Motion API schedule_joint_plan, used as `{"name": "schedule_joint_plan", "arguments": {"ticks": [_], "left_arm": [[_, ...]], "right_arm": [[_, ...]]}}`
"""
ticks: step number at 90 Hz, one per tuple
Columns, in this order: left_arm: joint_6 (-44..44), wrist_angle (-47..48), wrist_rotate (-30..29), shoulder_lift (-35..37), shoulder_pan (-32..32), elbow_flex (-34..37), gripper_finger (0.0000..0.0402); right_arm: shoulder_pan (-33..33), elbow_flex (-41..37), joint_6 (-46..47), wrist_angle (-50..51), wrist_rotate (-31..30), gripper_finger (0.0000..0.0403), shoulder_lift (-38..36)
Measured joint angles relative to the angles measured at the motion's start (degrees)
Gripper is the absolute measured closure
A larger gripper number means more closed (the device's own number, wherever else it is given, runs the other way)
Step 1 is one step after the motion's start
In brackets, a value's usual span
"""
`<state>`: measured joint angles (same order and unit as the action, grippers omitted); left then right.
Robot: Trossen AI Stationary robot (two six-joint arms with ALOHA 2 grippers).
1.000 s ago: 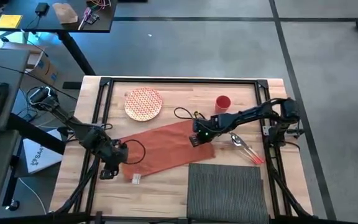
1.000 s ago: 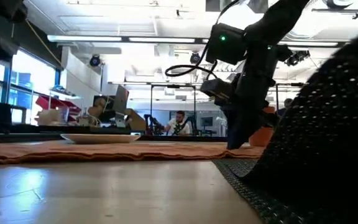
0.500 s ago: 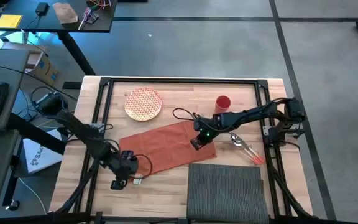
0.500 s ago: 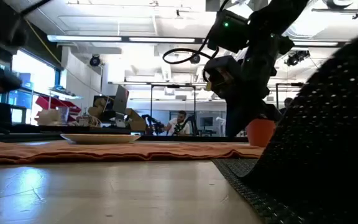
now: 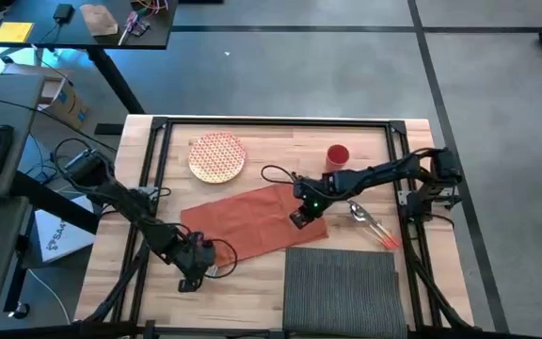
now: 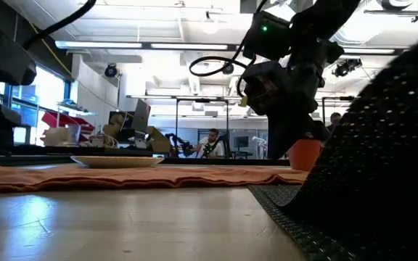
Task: Set table place
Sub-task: Fold the orange table napkin
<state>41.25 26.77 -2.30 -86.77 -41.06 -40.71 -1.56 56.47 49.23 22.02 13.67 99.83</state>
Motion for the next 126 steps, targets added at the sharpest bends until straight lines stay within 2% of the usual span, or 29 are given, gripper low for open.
{"name": "schedule_joint_plan", "arguments": {"ticks": [8, 20, 36, 53, 66, 76, 89, 100, 115, 126], "left_arm": [[-1.7, 3.6, -0.6, 1.2, 0.0, -1.9, 0.0396], [-1.5, 8.3, -1.2, 2.7, 0.0, -3.4, 0.0391], [2.8, 12.9, -1.3, 4.4, 0.2, -3.7, 0.04], [4.6, 11.9, 0.2, 5.2, 0.5, -3.4, 0.04], [3.9, 8.3, 0.8, 4.1, 0.9, 0.9, 0.0384], [6.8, 5.2, 4.3, 3.6, 2.4, 4.3, 0.0357], [7.7, 6.3, 6.6, 3.8, 3.9, 4.6, 0.034], [6.8, 10.0, 5.5, 4.0, 4.0, 2.8, 0.0354], [6.6, 15.8, 4.9, 4.0, 4.3, -1.4, 0.0396], [6.5, 15.3, 4.5, 4.0, 4.3, -2.2, 0.0384]], "right_arm": [[0.0, 0.0, 0.0, 0.0, 0.0, 0.0403, 0.0], [0.1, 0.0, -0.2, 0.0, -0.2, 0.0403, 0.0], [0.1, 0.0, -0.6, 0.0, -0.6, 0.0403, 0.0], [0.1, 0.0, -1.7, 0.0, -0.9, 0.0403, -0.1], [0.1, 0.0, -1.7, 0.0, -1.7, 0.0403, -0.1], [0.1, 0.0, -1.7, 0.0, -1.6, 0.0403, -0.1], [0.1, 0.0, -1.7, 0.0, -1.4, 0.0403, -0.1], [0.1, 0.0, -1.7, 0.0, -1.4, 0.0403, -0.1], [0.1, 0.0, -1.8, 0.0, -2.1, 0.0403, -0.1], [0.1, 0.0, -1.8, 0.0, -3.1, 0.0403, -0.1]]}}
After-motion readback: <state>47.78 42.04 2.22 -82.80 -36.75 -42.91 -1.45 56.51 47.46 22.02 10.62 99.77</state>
